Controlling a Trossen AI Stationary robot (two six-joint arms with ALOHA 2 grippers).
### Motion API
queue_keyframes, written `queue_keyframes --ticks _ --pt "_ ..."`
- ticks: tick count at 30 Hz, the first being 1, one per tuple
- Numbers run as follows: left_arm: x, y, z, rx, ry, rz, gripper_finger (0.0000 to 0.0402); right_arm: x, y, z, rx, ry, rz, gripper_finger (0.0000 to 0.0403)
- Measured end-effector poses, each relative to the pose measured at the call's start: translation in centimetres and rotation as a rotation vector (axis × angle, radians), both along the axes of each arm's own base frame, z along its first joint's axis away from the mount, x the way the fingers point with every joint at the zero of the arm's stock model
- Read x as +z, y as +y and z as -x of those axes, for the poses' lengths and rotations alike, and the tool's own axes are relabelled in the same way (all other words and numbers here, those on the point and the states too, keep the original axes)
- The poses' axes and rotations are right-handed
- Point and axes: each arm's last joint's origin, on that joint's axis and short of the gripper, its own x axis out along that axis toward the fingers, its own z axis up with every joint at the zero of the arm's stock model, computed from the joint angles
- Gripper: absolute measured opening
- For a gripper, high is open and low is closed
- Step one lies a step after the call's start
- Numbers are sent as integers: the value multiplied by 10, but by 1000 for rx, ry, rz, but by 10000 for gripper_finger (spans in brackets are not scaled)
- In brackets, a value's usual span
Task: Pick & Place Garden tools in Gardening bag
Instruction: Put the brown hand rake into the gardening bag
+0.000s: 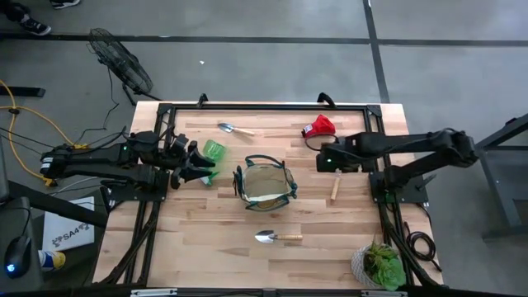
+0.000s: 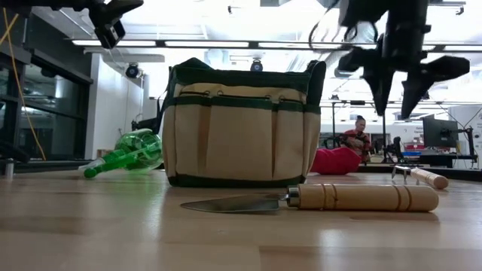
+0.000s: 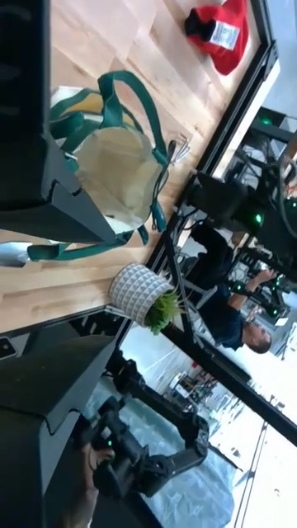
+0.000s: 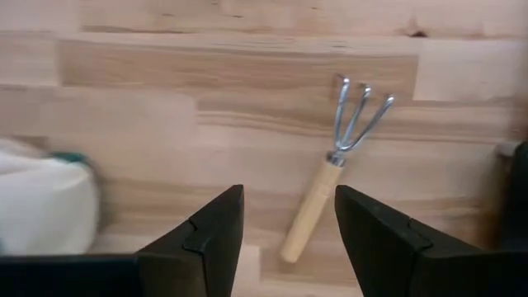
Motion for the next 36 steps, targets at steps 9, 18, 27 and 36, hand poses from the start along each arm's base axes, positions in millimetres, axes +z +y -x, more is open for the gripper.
queue_keyframes --ticks 9,18,27,36 --pt "0 -2 0 -54 1 2 186 -34 0 -15 -49 188 -51 183" --pt "-8 -3 1 -102 87 13 186 -64 1 -8 -140 233 -90 183" --pt "-14 -3 2 -113 142 20 186 -81 14 -7 -205 168 -150 183" --pt "-15 -3 3 -112 153 15 186 -83 40 -6 -252 162 -118 183"
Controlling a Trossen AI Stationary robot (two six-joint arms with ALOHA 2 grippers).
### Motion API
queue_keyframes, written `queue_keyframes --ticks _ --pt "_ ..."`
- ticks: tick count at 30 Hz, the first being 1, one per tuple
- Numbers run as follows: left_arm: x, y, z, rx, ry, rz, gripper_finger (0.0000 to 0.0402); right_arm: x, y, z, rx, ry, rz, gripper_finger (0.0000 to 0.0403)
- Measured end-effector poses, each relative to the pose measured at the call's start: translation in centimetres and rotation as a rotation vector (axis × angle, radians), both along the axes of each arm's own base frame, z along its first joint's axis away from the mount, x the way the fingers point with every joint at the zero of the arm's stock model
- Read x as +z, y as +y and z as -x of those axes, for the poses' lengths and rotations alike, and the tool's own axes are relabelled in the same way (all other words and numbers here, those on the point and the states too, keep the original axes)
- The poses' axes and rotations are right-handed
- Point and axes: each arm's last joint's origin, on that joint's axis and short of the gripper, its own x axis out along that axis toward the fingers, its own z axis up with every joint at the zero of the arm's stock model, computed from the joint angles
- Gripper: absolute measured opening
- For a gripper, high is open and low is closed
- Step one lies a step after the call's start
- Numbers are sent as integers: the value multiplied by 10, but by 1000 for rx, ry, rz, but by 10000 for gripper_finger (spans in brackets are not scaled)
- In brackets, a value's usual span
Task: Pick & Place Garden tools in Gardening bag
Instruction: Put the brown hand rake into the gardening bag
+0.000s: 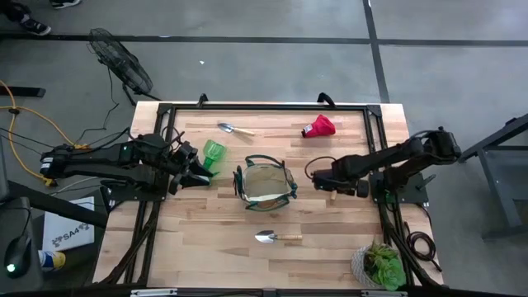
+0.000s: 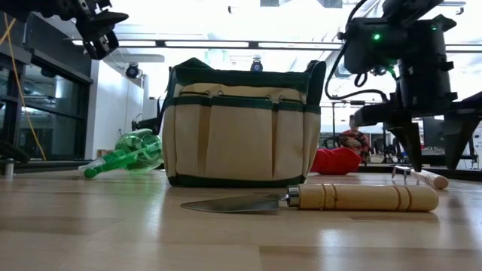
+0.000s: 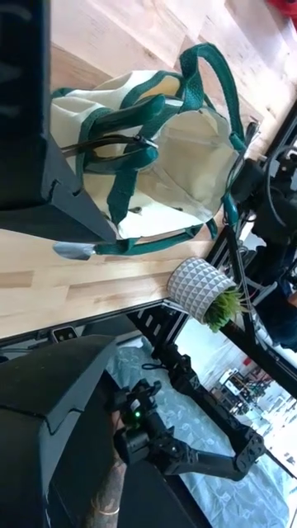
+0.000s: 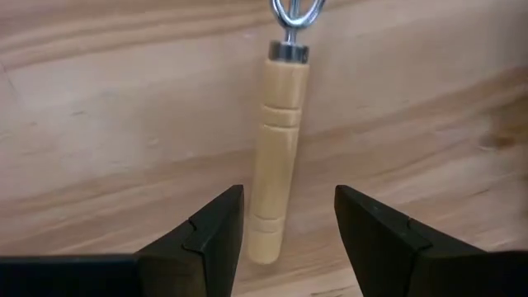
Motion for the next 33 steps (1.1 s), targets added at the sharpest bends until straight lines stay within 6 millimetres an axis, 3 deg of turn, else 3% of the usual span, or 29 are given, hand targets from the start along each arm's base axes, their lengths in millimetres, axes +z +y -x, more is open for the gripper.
queue_keyframes --ticks 15,23,33 --pt "0 0 0 -5 2 -1 186 -21 10 6 -68 -79 0 183" --pt "0 0 0 -7 2 -1 186 -23 9 6 -69 -86 -2 179" --pt "0 0 0 -6 2 0 186 -23 9 6 -32 -85 -3 84"
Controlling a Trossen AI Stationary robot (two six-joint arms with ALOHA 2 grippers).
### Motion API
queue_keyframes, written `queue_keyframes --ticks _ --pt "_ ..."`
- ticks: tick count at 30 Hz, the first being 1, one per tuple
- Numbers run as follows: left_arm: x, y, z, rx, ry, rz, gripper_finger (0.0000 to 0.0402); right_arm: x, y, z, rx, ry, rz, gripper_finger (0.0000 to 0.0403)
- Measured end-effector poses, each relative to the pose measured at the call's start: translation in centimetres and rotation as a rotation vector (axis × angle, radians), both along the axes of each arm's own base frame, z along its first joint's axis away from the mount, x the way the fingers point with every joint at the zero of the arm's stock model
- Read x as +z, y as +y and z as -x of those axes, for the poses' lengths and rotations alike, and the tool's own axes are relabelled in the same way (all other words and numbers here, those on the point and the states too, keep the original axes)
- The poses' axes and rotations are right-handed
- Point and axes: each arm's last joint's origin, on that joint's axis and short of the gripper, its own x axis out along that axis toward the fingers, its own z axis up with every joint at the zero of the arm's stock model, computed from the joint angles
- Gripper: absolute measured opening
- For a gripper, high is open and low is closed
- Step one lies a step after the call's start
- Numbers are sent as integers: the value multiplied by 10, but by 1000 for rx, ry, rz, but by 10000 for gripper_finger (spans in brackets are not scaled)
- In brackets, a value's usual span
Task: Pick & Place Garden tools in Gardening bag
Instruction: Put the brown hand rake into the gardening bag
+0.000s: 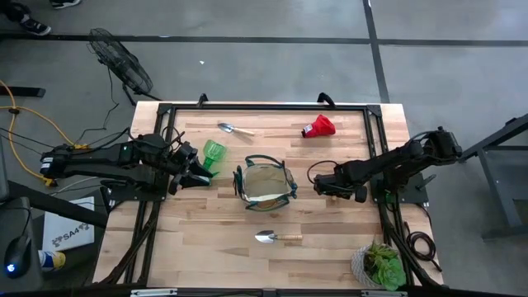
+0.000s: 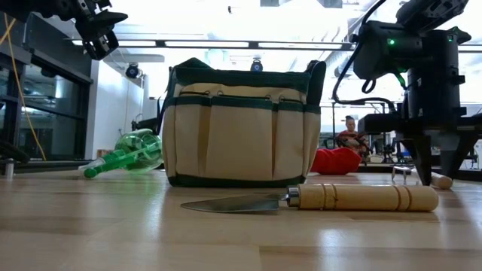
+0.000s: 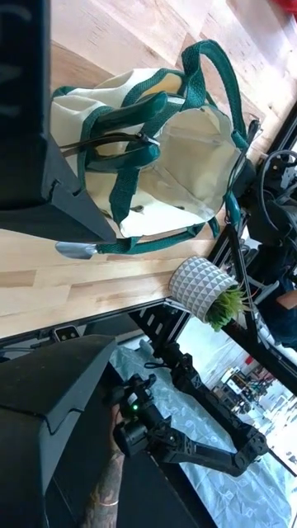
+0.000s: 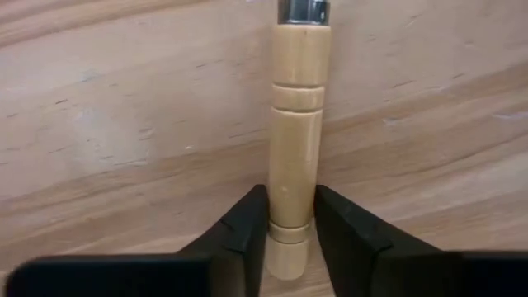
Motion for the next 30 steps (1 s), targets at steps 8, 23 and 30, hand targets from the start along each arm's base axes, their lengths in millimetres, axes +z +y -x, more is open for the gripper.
queue_keyframes --ticks 8,23,30 --pt "0 0 0 0 0 0 186 1 0 1 54 -7 7 55" --pt "12 0 -3 -26 -145 -50 186 69 20 5 150 -334 160 55" --pt "22 2 -5 39 -263 -137 186 115 20 12 157 -568 355 55"
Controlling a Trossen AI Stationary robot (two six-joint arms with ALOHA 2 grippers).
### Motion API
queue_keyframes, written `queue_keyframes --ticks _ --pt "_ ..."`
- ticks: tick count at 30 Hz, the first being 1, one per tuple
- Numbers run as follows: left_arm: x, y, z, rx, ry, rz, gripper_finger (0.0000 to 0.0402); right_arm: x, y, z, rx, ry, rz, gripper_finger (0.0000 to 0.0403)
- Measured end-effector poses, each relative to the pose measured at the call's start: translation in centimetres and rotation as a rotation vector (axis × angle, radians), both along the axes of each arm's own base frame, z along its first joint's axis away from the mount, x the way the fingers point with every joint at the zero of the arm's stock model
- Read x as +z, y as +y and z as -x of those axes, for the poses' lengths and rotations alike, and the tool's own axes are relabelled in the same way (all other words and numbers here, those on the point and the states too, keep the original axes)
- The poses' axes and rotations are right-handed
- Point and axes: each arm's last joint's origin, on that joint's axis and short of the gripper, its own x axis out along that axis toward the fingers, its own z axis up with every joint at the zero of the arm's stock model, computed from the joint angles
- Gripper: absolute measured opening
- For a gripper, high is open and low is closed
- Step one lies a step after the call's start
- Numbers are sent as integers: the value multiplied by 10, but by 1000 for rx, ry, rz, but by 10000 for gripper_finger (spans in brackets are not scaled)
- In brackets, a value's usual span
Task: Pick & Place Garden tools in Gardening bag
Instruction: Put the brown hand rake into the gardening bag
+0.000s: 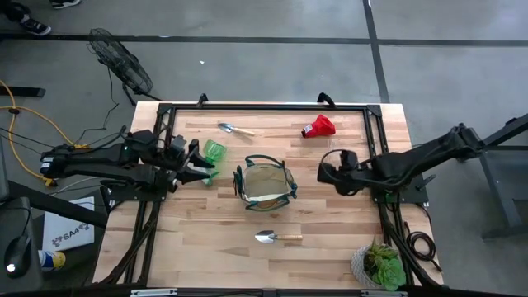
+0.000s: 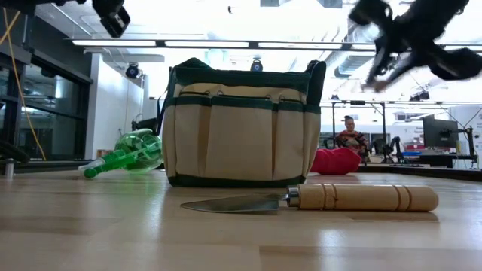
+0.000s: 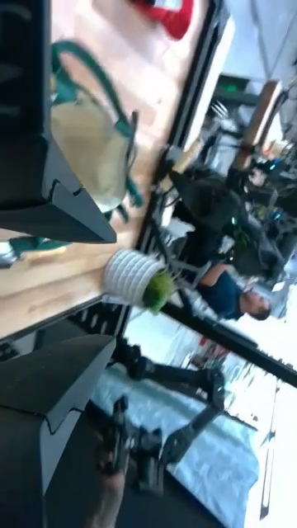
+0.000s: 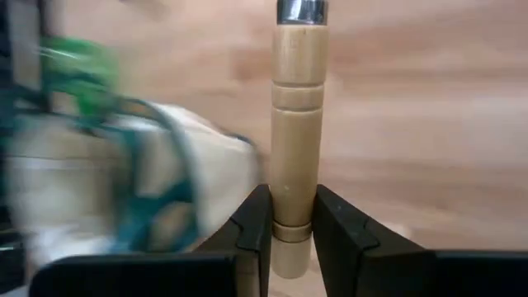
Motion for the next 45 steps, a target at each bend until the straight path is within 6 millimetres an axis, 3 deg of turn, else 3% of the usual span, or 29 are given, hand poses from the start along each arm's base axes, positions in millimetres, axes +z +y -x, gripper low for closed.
queue_keyframes --ticks 6,16,22,31,36,45 --pt "5 1 -9 32 -86 -119 186 35 0 -9 -1 -282 117 55" --pt "15 5 -32 183 -319 -532 186 74 13 -54 56 -776 214 55" --pt "18 7 -43 294 -403 -771 186 71 24 -85 83 -966 230 55" --pt "13 10 -56 437 -375 -1075 186 51 40 -125 121 -1286 201 55" --pt "10 11 -64 466 -344 -1248 186 45 46 -149 169 -1323 152 55" --pt "25 13 -88 483 -340 -1477 186 59 41 -181 260 -1388 136 55"
